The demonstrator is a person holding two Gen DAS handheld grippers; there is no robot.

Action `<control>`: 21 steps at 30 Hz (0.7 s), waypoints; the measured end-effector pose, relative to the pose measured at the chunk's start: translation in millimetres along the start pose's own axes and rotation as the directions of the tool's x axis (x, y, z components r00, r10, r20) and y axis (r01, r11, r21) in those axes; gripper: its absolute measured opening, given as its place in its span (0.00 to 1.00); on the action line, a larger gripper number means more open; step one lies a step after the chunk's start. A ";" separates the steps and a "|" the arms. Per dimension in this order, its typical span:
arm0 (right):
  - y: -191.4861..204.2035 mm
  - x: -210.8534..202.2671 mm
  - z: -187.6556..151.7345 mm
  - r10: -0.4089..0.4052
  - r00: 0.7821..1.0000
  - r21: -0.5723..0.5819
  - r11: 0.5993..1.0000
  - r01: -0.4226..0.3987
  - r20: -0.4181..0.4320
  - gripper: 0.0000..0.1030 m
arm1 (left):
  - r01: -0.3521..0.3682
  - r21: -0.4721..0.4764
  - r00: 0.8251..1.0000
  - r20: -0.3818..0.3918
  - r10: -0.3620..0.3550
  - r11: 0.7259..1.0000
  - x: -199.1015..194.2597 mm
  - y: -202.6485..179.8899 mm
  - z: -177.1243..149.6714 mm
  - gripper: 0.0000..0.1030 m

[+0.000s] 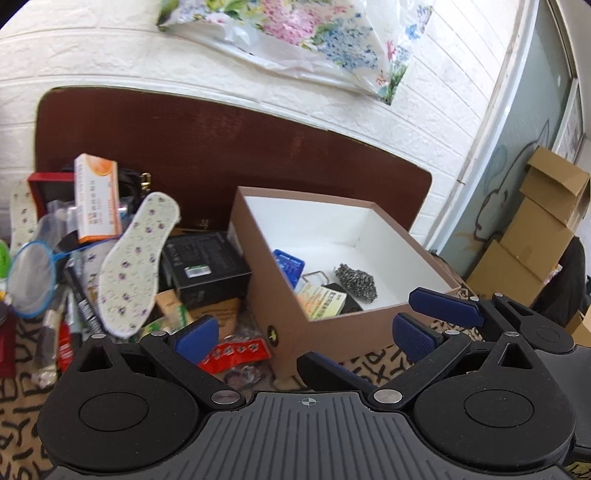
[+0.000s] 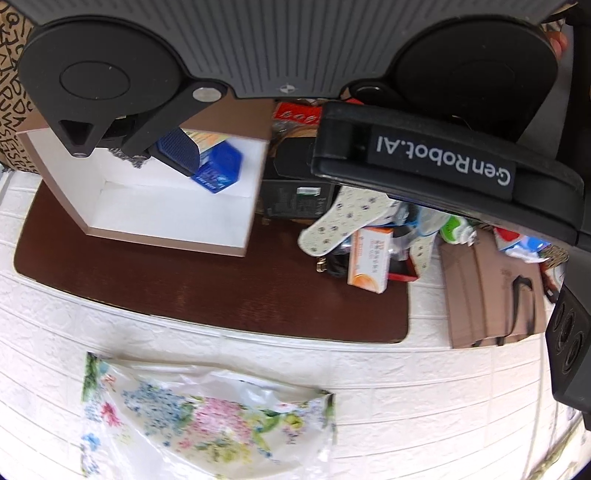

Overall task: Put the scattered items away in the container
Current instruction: 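Move the left tool back toward the black keys with red tag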

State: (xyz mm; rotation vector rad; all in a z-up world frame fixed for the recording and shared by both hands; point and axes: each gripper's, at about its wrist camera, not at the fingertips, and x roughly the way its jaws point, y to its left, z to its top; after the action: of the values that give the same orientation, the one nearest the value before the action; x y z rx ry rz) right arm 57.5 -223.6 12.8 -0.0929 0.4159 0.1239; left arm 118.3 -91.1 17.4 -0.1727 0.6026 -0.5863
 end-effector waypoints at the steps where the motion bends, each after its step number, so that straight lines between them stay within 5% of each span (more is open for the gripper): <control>1: 5.9 -1.5 -2.3 0.004 1.000 -0.008 1.000 -0.004 -0.002 1.00 | -0.009 -0.007 1.000 0.003 0.009 1.000 -5.1 3.8 -5.6 1.00; 21: 105.8 20.6 -56.7 0.204 0.966 0.041 0.979 -0.200 -0.161 1.00 | -0.156 -0.238 0.987 -0.075 0.142 0.959 -71.5 103.9 -104.7 1.00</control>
State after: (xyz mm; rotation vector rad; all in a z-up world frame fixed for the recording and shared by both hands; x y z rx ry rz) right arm 39.0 -123.5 -54.1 -0.0363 0.5921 0.3138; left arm 58.5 36.5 -66.4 -0.3394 0.7361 -0.3704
